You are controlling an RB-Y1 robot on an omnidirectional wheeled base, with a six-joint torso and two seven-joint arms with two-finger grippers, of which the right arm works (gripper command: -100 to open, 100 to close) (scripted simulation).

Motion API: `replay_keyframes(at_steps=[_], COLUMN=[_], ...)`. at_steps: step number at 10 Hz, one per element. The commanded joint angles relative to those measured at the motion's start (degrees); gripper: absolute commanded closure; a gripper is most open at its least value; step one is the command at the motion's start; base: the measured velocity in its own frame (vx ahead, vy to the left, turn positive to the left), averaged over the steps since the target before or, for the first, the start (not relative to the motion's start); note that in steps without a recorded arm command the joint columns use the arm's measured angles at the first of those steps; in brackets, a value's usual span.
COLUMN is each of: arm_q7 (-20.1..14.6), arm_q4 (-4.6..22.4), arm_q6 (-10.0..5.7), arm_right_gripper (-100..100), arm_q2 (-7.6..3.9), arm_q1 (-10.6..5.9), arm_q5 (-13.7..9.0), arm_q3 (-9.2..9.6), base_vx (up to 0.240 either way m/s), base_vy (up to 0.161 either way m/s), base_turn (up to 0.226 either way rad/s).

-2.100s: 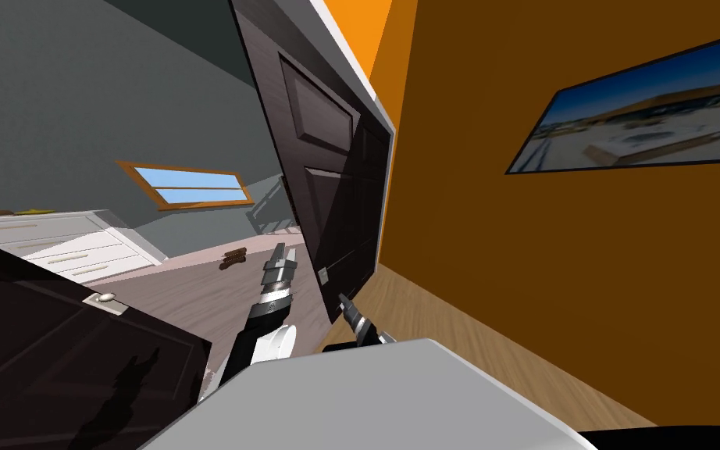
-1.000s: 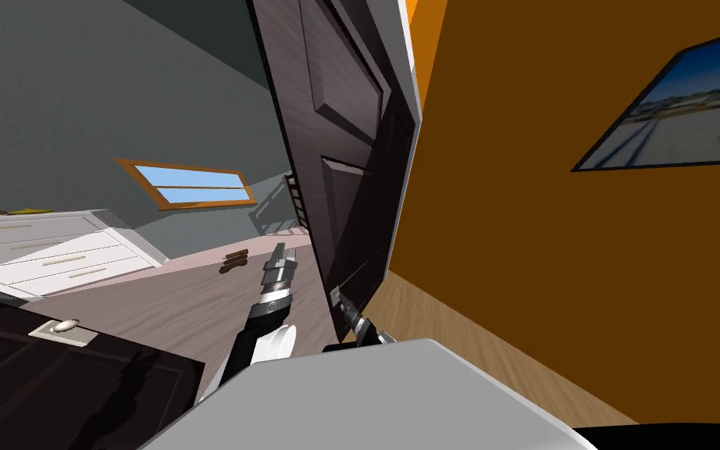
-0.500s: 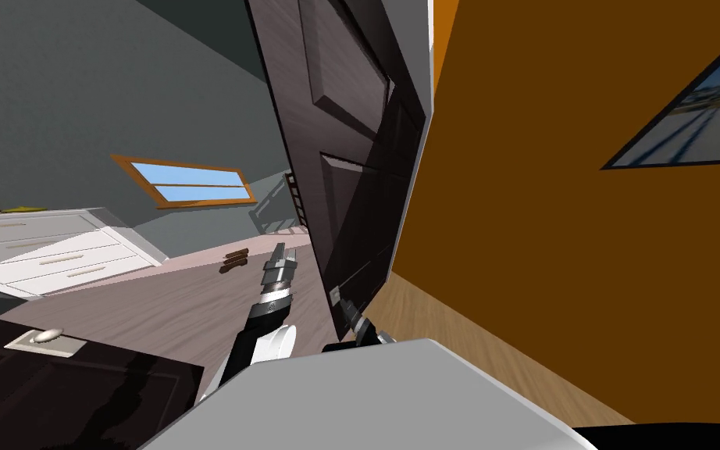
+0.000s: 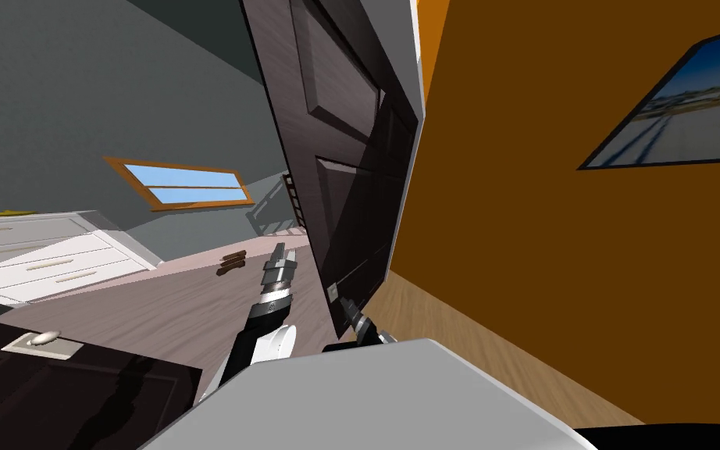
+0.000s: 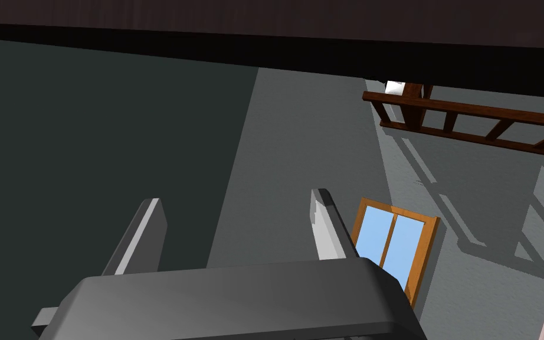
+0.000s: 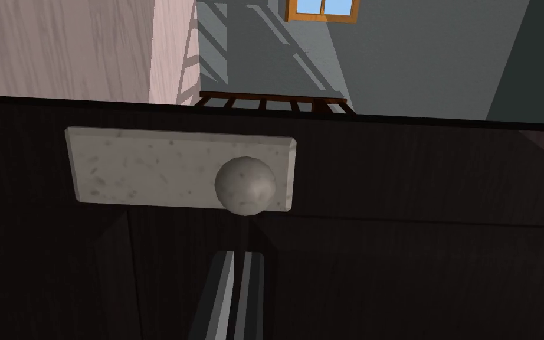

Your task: Push the door open

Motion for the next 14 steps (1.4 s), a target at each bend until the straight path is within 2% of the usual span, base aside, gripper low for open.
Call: replay_keyframes(at_steps=[1,3,4,7,9,12,13,14], arm_q7=[0.51,1.1,0.94,1.25,1.42,1.7,1.64,1.64], arm_q4=[0.87,0.8,0.61,1.1,1.45,2.03,2.07,2.07], arm_q6=[-0.34,-0.3,-0.18,-0.49,-0.7,-1.05,-1.02,-1.02], arm_right_gripper=[-100,-100,-100,-100,-100,-100,-100,100], arm_q2=[0.24,0.74,0.55,0.32,0.49,1.42,1.27,1.27], arm_q1=[-0.07,0.22,0.24,0.12,0.0,-0.2,-0.24,-0.24], arm_q5=[-0.25,-0.64,-0.51,-0.55,-0.57,-0.6,-0.6,-0.6], arm_q3=[-0.88,-2.18,-1.78,-2.26,-2.56,-3.05,-2.97,-2.97], base_vx=[-0.205,-0.202,-0.086,0.115,0.155,0.155,0.051,-0.01], base_vy=[-0.018,-0.039,-0.016,0.089,0.158,0.127,0.049,-0.007], base_turn=[-0.123,-0.113,-0.018,0.021,0.023,0.024,0.0,-0.003])
